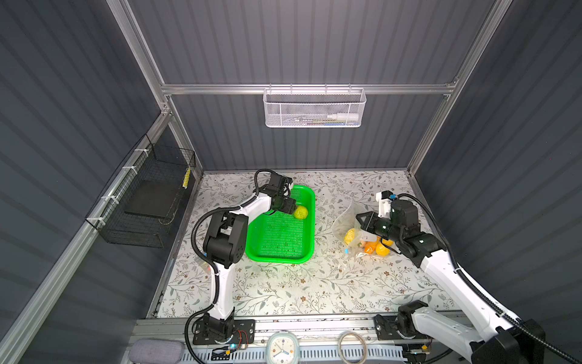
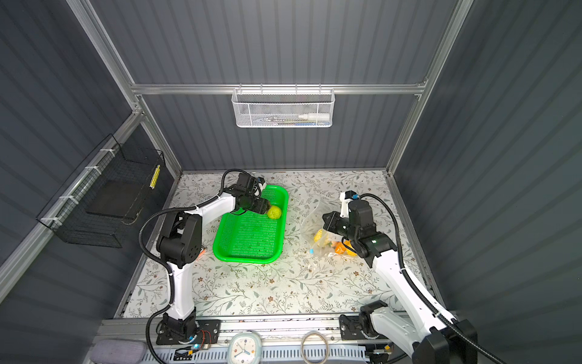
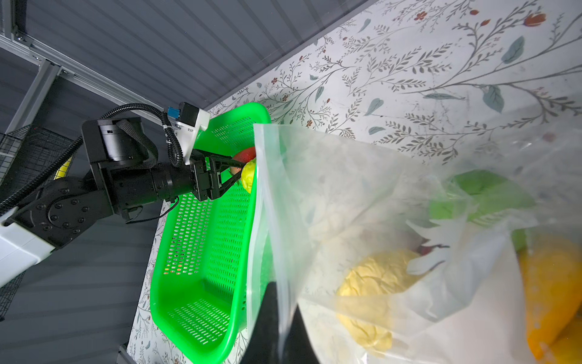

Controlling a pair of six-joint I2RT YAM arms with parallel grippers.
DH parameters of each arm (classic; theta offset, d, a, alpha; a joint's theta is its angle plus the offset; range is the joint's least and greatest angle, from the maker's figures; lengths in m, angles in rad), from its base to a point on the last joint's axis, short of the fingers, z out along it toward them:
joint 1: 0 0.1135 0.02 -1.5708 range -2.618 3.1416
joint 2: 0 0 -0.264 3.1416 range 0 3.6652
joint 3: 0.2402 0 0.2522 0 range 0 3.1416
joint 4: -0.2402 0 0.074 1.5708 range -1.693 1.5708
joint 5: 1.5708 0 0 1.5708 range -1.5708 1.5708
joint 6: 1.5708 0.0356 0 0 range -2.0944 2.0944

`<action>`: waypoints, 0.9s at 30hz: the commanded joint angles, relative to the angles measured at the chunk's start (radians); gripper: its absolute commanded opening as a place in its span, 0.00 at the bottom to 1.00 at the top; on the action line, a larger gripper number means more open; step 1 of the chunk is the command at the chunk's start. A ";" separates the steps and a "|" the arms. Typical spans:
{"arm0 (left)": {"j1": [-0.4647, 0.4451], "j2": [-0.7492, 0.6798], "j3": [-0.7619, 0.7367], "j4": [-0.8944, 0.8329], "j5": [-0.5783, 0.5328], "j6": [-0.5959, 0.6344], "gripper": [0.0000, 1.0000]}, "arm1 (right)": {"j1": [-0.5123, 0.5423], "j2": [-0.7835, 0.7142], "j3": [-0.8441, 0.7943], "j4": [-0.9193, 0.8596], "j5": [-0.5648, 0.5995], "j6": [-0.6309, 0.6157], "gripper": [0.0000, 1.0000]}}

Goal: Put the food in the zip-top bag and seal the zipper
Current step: 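Lower the left gripper and grasp the red mango-shaped fruit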

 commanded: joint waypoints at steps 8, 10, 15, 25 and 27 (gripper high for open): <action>0.008 0.038 0.034 -0.019 0.014 -0.009 0.66 | 0.001 0.005 0.037 -0.015 0.013 -0.022 0.00; 0.008 0.046 0.041 -0.020 0.016 -0.012 0.66 | 0.001 0.004 0.040 -0.017 0.014 -0.022 0.00; 0.007 0.062 0.060 -0.027 0.021 -0.013 0.63 | 0.001 0.001 0.044 -0.024 0.017 -0.023 0.00; 0.008 0.064 0.070 -0.043 0.035 -0.010 0.47 | 0.001 -0.003 0.054 -0.035 0.025 -0.026 0.00; 0.007 0.050 0.067 -0.044 0.035 -0.008 0.44 | 0.001 -0.003 0.053 -0.034 0.025 -0.025 0.00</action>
